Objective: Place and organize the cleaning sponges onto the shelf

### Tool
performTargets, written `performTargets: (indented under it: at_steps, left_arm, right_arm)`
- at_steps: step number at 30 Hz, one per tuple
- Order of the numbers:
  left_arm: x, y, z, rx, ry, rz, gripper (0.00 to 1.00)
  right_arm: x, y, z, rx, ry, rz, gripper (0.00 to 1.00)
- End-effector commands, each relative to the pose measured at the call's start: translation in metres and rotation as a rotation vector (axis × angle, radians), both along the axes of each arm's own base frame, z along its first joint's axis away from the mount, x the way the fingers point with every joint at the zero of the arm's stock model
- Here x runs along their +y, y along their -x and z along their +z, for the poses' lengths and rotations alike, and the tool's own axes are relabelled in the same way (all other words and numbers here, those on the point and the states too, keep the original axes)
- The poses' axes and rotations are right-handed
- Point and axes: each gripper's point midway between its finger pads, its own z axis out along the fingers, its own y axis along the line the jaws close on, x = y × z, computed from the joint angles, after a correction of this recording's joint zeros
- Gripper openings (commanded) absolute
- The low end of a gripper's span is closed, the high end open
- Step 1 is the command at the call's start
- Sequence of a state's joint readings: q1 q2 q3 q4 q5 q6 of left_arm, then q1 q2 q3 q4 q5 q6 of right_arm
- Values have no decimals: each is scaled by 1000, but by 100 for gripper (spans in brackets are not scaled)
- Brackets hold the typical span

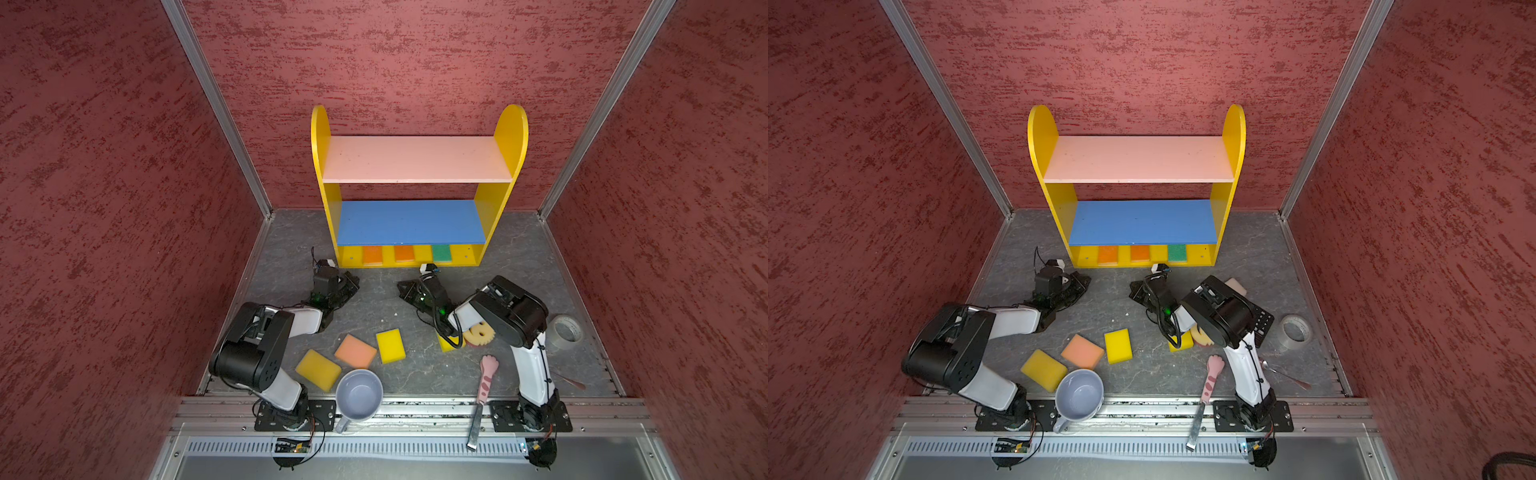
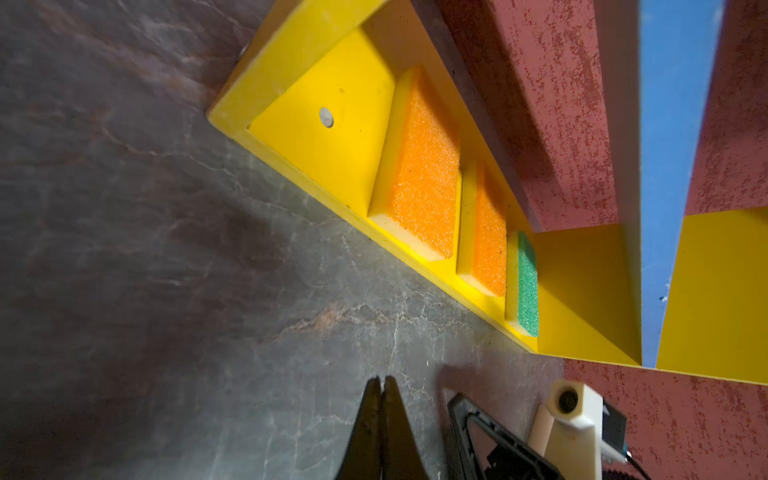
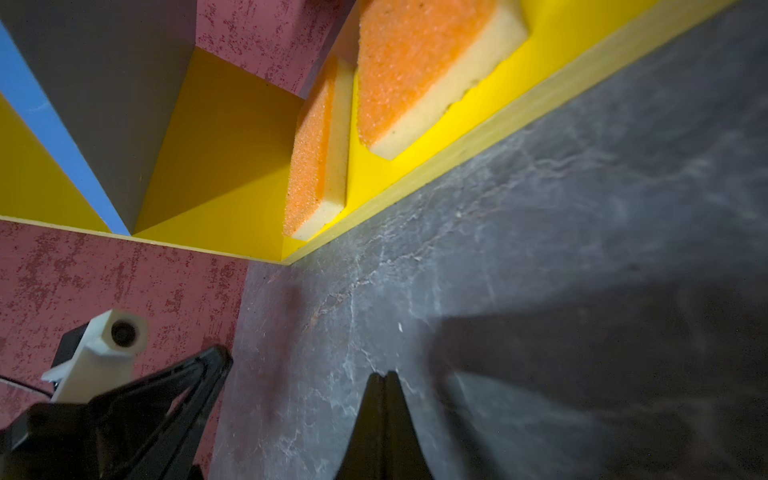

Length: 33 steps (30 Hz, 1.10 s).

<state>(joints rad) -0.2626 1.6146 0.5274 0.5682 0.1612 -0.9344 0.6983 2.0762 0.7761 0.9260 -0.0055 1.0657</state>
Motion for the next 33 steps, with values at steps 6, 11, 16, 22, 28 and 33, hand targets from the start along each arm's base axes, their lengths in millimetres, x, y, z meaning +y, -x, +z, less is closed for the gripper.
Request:
performTargets:
  at_steps: [6,11,16,22,28,33]
  left_arm:
    - [-13,-32,7,-97,83,52,0]
    - [-16,-37,-7,-93,118,74,0]
    - [-14,-42,-19,-83,123,103,0]
    - [-14,-46,-28,-88,121,124,2]
    - [-17,-52,-48,-54,118,152,3]
    - [-19,-51,-62,-38,139,177,2]
  right_arm:
    - [-25,19,33,-56,108,21,0]
    - [-34,24,53,-92,102,7,0]
    - [-35,29,71,-122,91,26,0]
    - [-40,29,92,-163,117,16,0]
    - [-50,32,102,-187,153,0,0]
    - [-58,35,99,-182,160,-20,0]
